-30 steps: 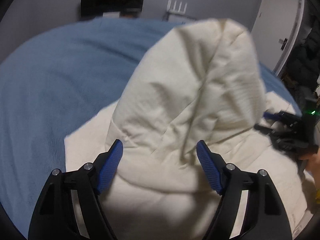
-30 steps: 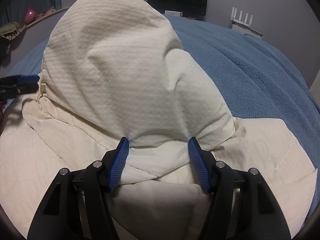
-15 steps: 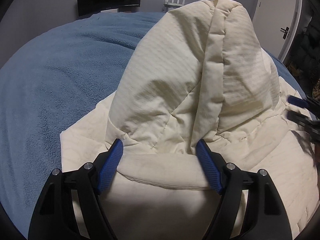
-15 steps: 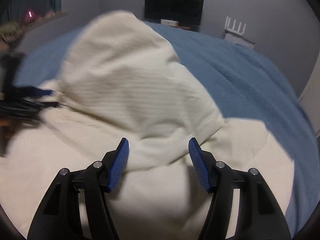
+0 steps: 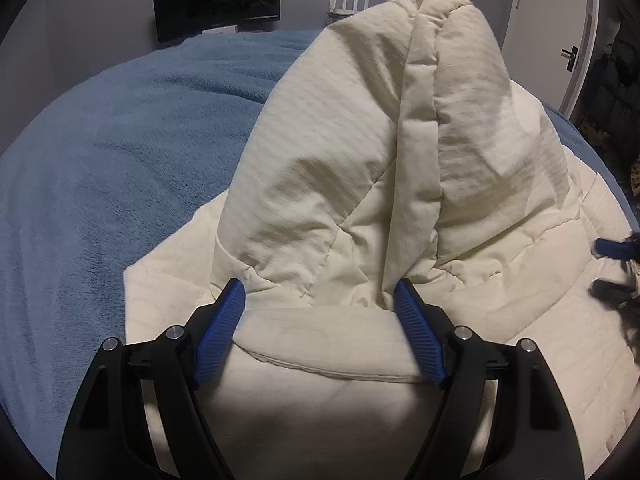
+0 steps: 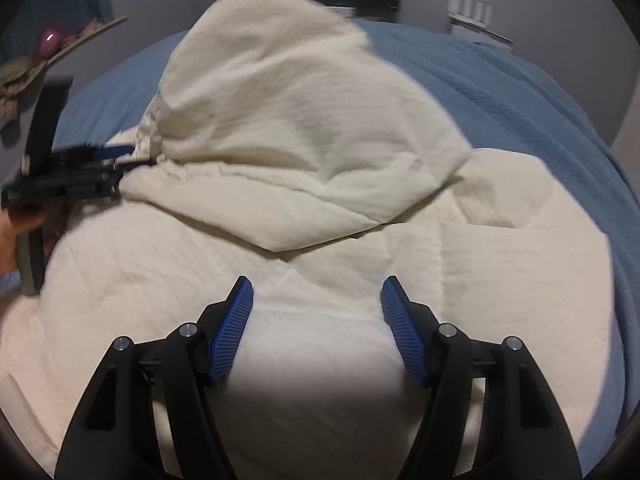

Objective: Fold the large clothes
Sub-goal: 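Move both tools to the tan-lined hem of the jacket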

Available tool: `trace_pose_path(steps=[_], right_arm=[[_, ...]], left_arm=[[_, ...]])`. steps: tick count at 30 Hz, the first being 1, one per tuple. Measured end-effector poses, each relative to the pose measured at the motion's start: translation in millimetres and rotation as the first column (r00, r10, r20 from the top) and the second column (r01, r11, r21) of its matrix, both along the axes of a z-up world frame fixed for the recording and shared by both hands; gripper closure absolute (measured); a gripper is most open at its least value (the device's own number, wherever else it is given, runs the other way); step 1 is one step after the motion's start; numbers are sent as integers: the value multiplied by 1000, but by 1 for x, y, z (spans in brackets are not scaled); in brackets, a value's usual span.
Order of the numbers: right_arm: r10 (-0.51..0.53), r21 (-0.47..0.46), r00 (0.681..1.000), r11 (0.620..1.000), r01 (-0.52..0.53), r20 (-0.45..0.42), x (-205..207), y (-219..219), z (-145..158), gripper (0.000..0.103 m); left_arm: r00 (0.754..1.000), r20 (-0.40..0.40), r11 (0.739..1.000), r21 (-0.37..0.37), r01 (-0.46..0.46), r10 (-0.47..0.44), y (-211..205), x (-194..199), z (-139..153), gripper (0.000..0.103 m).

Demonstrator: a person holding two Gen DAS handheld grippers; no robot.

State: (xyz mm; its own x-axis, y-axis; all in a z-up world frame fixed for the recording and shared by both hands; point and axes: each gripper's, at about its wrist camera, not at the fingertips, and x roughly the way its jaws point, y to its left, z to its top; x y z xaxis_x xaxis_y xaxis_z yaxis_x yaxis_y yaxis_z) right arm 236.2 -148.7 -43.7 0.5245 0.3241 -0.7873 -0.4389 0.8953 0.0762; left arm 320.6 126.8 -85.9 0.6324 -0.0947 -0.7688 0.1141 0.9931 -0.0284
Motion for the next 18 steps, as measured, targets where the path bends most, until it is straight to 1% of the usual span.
trace_pose_path(steps=[1,2,3,4,5,7,8,9,11,13,14,16,17,18], right_arm=[[-7,27,1000,1000,7,13,-8,-5,11,39],[-13,36,1000,999,12,27,-14,-9,19,39],[-25,39,999,999,24,45,-26,-15,32,39],[-32,39,998,999,31,50,-33,-20,39,39],[-43,43,997,998,41,57,-46,-26,51,39],[-63,61,996,996,60,62,-70,-39,69,31],[-72,70,995,995,68,65,-81,-45,74,26],[-81,79,994,994,75,67,-96,-52,80,23],[-97,89,993,992,91,66,-126,-68,93,23],[-113,87,992,990,108,57,-146,-83,100,22],[-126,86,991,989,121,53,-158,-89,102,22],[-158,86,987,984,154,39,-181,-104,110,22],[-169,93,985,982,166,31,-192,-112,115,22],[-175,105,984,980,171,28,-203,-122,121,22]], left_arm=[[1000,5,1000,26,-12,12,-3,-3,3,22],[1000,8,998,61,-28,27,-5,-5,6,8],[999,15,994,100,-53,51,-7,-9,9,6],[998,24,993,103,-55,52,-8,-14,13,7],[999,23,995,89,-50,48,-8,-20,18,7],[998,9,995,84,-55,54,-8,-30,27,7],[998,5,995,88,-56,56,-9,-35,32,7],[998,6,994,95,-55,55,-10,-42,39,7],[999,28,993,104,-46,43,-16,-62,61,7],[999,41,993,115,-37,33,-22,-81,81,7],[999,45,994,109,-28,24,-25,-91,91,7],[999,34,997,79,-6,3,-32,-114,112,7],[1000,19,997,70,21,-22,-36,-127,123,7],[999,12,996,77,40,-41,-36,-135,130,7]])
